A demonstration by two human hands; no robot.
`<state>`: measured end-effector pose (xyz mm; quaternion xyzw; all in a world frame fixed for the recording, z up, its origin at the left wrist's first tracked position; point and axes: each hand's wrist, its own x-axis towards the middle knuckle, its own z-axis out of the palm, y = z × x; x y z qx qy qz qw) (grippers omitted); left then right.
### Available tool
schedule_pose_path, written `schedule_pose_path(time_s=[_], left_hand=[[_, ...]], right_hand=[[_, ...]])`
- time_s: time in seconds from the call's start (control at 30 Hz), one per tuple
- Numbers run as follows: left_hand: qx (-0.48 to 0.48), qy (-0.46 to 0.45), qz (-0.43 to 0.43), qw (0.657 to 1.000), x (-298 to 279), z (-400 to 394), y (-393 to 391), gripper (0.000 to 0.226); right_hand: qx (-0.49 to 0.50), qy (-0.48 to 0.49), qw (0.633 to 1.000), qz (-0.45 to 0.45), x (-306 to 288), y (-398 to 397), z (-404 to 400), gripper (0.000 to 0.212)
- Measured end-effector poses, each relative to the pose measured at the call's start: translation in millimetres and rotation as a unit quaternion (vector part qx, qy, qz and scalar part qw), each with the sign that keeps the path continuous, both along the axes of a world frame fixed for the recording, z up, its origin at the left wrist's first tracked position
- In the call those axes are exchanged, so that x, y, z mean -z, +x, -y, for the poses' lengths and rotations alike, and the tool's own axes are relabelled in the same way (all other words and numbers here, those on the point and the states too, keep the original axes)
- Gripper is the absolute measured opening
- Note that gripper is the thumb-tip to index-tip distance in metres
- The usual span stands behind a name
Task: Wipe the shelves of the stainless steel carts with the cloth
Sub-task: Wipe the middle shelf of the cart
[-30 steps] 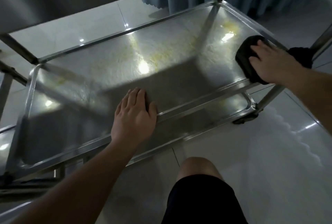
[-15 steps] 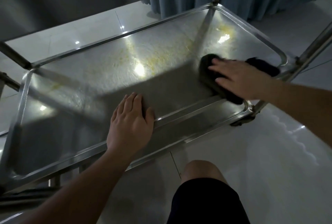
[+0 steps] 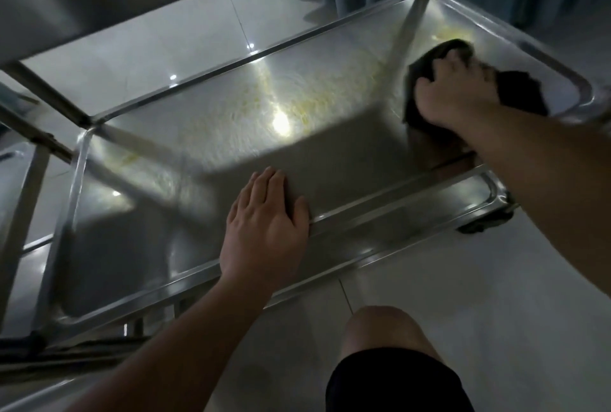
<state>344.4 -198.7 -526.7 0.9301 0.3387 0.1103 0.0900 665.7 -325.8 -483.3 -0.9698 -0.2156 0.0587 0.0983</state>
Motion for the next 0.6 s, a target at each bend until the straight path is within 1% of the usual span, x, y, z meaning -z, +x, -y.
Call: schedule_pose_path(time_s=[0.07, 0.17, 0.23, 0.27, 0.3, 0.33, 0.4, 0.43, 0.53, 0.6], left_hand=[[0.002, 0.001, 0.0, 1.0, -0.6, 1.1, 0.4, 0.064], [0.004, 0.001, -0.003, 1.0, -4.0, 3.7, -0.8, 0.066], [0.007, 0.001, -0.009, 1.0, -5.9, 5.6, -1.3, 0.068], [0.008, -0.001, -0.01, 1.0, -6.6, 5.9, -1.7, 0.069], [0.008, -0.003, -0.011, 1.0, -7.4, 6.1, -1.9, 0.07], [0.008, -0.005, -0.012, 1.0, -8.0, 6.3, -1.9, 0.07], [0.007, -0.005, -0.016, 1.0, -8.3, 6.0, -1.8, 0.069], [0.006, -0.005, -0.017, 1.0, -8.0, 5.9, -2.3, 0.069], [0.005, -0.007, -0.014, 1.0, -7.4, 6.1, -1.6, 0.07], [0.002, -0.008, -0.014, 1.0, -8.4, 5.7, -1.1, 0.07]], right_hand=[[-0.109, 0.0, 0.994, 0.014, -1.3, -36.3, -16.3, 0.061], [-0.293, 0.002, 0.956, -0.008, 4.6, -83.5, -11.8, 0.066], [-0.356, -0.005, 0.934, -0.022, 5.4, -81.8, 7.5, 0.072], [-0.358, -0.01, 0.934, -0.019, 3.4, -69.7, 18.0, 0.074], [-0.335, -0.014, 0.942, -0.012, 2.1, -51.2, 29.9, 0.073], [-0.289, -0.014, 0.957, -0.002, 1.1, -28.2, 43.4, 0.069], [-0.166, -0.01, 0.986, 0.027, 0.0, 23.9, 74.2, 0.062], [-0.107, -0.02, 0.993, 0.036, 0.3, 46.9, 88.8, 0.061], [0.017, -0.059, 0.998, 0.026, 1.6, 82.9, 99.8, 0.069], [0.055, -0.053, 0.997, -0.005, 0.0, 73.8, 74.8, 0.075]])
